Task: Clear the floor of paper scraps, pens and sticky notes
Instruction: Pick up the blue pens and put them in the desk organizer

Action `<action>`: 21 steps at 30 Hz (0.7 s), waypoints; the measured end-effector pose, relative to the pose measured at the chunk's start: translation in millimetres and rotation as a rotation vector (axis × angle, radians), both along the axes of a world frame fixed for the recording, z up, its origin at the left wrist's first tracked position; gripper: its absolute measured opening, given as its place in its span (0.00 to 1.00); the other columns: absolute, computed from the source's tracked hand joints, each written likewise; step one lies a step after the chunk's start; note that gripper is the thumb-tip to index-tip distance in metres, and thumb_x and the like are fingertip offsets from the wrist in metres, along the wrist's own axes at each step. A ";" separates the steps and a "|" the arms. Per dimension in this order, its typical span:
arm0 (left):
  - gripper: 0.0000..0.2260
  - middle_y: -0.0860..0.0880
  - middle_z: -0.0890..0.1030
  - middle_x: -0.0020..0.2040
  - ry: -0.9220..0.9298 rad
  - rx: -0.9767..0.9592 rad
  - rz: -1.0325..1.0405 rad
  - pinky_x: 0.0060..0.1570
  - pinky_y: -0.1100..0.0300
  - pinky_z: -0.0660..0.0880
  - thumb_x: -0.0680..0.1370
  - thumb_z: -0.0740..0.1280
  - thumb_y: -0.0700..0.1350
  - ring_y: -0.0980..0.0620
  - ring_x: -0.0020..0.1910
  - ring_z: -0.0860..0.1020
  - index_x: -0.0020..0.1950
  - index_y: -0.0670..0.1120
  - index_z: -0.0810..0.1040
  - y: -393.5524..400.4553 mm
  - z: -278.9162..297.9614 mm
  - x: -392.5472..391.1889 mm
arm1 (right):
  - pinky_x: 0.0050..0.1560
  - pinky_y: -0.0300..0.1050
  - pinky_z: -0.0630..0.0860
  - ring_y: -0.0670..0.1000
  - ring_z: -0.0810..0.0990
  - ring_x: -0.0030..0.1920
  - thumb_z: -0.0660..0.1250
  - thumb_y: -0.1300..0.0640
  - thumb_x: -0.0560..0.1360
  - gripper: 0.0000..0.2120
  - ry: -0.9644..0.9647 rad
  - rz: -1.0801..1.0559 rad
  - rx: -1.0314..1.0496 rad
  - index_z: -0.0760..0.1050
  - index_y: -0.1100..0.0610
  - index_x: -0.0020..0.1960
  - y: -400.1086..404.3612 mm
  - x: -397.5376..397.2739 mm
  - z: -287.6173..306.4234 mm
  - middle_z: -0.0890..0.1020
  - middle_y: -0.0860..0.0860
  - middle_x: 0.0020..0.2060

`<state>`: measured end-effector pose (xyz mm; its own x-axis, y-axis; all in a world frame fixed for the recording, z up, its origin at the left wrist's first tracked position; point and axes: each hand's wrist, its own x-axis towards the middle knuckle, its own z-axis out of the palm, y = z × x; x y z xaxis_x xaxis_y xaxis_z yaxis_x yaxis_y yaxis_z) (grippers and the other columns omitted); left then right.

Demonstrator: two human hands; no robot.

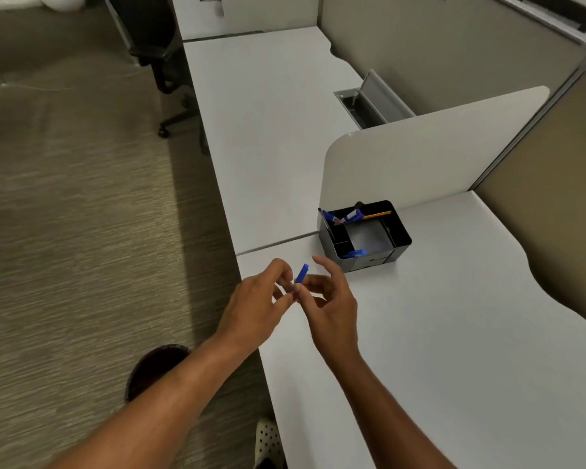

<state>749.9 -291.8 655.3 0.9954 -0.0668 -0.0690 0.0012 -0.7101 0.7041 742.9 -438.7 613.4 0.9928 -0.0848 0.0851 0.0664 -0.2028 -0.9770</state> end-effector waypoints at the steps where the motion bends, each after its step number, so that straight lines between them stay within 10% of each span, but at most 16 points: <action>1: 0.15 0.57 0.84 0.51 -0.006 0.001 -0.011 0.38 0.72 0.73 0.78 0.75 0.52 0.55 0.42 0.83 0.53 0.61 0.68 -1.1 0.1 0.2 | 0.51 0.29 0.81 0.40 0.85 0.54 0.75 0.50 0.77 0.24 -0.004 -0.013 0.000 0.72 0.36 0.69 -1.0 -0.1 0.8 0.85 0.35 0.50; 13: 0.16 0.60 0.73 0.58 -0.030 -0.058 0.016 0.45 0.69 0.75 0.78 0.74 0.54 0.58 0.49 0.81 0.56 0.61 0.68 21.5 -3.3 -11.6 | 0.49 0.36 0.83 0.42 0.86 0.49 0.71 0.60 0.77 0.15 -0.104 -0.289 -0.136 0.77 0.43 0.58 -72.5 77.4 23.5 0.86 0.44 0.46; 21: 0.14 0.59 0.72 0.58 -0.075 -0.045 0.094 0.50 0.56 0.83 0.79 0.74 0.53 0.58 0.53 0.77 0.58 0.58 0.70 45.4 -11.4 -19.5 | 0.56 0.50 0.73 0.56 0.81 0.48 0.73 0.60 0.77 0.13 -0.139 -0.257 -0.700 0.79 0.53 0.61 -82.1 117.8 -16.6 0.85 0.53 0.47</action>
